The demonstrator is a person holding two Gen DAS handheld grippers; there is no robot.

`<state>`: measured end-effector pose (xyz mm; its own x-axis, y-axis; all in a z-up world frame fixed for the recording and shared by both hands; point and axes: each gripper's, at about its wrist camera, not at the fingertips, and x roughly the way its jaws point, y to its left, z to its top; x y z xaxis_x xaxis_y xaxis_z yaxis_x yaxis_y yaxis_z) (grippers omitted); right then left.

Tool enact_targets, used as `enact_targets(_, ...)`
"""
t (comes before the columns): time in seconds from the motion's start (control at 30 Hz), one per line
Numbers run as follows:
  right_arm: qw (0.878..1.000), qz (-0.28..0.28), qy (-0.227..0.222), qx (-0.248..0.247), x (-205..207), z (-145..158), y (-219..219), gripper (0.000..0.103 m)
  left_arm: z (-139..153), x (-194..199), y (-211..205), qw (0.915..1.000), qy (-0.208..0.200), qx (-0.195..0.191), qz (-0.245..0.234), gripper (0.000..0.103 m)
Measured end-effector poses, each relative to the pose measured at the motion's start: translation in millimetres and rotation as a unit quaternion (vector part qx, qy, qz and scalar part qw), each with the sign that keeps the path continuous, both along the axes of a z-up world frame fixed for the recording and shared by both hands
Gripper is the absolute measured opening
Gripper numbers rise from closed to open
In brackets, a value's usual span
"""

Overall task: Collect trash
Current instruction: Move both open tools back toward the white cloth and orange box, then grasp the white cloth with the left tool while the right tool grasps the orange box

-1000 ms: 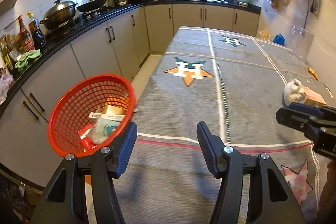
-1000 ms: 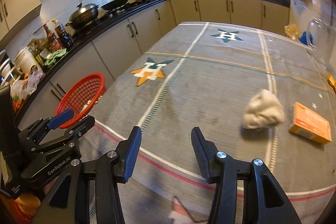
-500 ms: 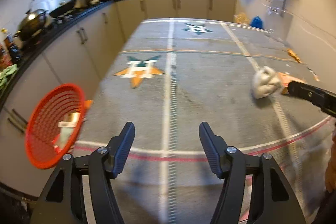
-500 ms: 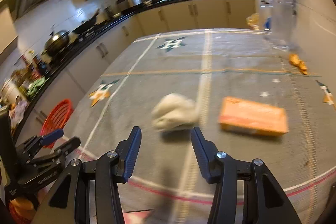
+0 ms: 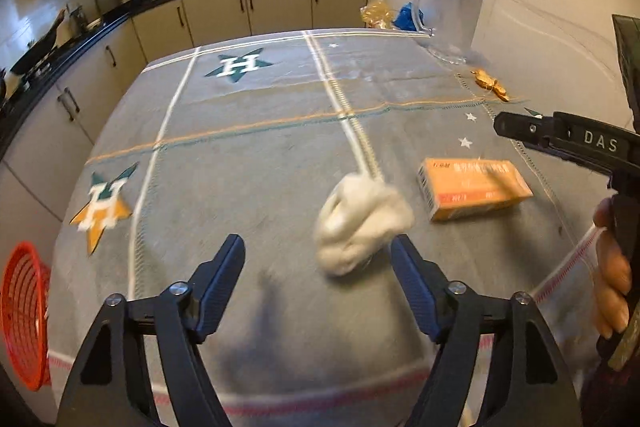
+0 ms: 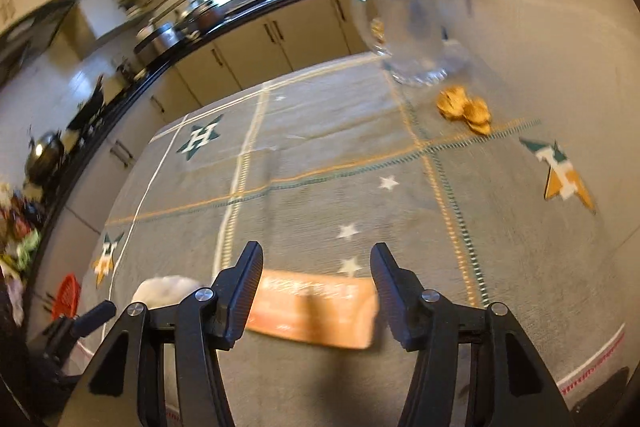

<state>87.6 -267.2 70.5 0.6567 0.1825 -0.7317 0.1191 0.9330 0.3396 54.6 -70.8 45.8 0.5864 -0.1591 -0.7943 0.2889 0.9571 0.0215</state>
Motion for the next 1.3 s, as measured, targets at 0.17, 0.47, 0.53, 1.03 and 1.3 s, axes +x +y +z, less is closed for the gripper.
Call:
enact_targets(0.17, 0.999, 0.001, 0.029, 0.021, 17.6, -23.1, -10.6, 0.061, -14.7, 22.3, -23.9, 0.9996, 0.008, 0.026, -0.007, 0.072)
enact_targets(0.47, 0.991, 0.104, 0.064, 0.062, 1.9, -32.5, 19.4, 0.062, -25.1, 30.0, -5.0, 0.9996, 0.018, 0.022, 0.008, 0.031)
enact_targets(0.53, 0.987, 0.132, 0.066, 0.056, -7.2, -31.1, 32.4, 0.062, -25.2, 28.0, 3.0, 0.9996, 0.018, 0.019, 0.011, 0.029)
enact_targets(1.03, 0.949, 0.24, 0.007, -0.205, -41.6, -32.6, 131.6, 0.053, -8.2, -9.4, 66.5, 0.9989, -0.008, -0.012, 0.044, 0.029)
enact_targets(1.3, 0.949, 0.267, -0.021, -0.167, -55.8, -11.6, 172.7, 0.05, 10.0, -38.5, 107.3, 0.9965, -0.038, -0.024, 0.071, 0.029)
